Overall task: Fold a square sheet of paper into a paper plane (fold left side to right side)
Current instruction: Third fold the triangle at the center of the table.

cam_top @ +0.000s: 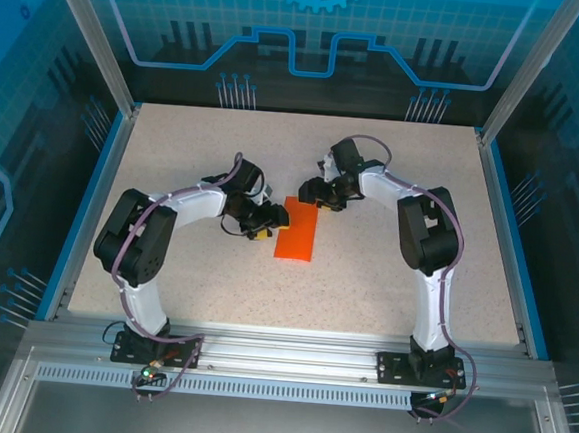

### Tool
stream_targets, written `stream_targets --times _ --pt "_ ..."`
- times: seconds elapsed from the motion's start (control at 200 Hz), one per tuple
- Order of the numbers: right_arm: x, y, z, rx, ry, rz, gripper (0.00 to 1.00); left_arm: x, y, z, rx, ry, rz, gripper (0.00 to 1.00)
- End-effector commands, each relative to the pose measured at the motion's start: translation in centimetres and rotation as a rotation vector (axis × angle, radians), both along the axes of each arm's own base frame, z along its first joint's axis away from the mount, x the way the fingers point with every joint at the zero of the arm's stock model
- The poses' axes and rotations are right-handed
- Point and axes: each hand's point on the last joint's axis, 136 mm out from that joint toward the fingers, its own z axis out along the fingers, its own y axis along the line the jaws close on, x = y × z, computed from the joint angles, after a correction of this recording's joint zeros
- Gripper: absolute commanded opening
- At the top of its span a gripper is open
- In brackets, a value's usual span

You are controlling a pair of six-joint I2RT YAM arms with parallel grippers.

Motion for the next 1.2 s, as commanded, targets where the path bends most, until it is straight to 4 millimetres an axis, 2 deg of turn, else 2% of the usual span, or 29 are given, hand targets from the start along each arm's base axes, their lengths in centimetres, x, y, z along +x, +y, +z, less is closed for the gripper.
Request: stream_targets --times 0.0,0.18,0.425,0.705,1.08,1.195 --pt "-0.6 0.0 -1.2 -0.034 0.032 0.027 0.65 0.3 -0.6 0.4 -0.034 0.024 -0.008 0.60" --pt "-0.8 0.0 -1.9 -0.042 0.048 0.036 0.64 0.5 -1.1 -0.1 -0.050 0.042 -0.014 0.60" --pt "-1.1 -0.3 -2.6 -0.063 0.058 0.048 0.64 0.6 -0.7 -1.2 -0.017 0.076 0.011 0.61" --pt "-1.5 -0.3 -2.7 -0.062 0.062 0.051 0.64 0.8 -2.0 -1.7 -0.041 0.093 -0.010 0.59" --pt "-1.7 -0.7 -2.8 -0.074 0.056 0.059 0.65 0.7 -2.3 -2.2 -0.022 0.108 0.004 0.50" --pt "-1.7 -0.6 -2.7 -0.072 0.051 0.061 0.65 0.5 -2.1 -2.3 -0.012 0.121 0.008 0.43"
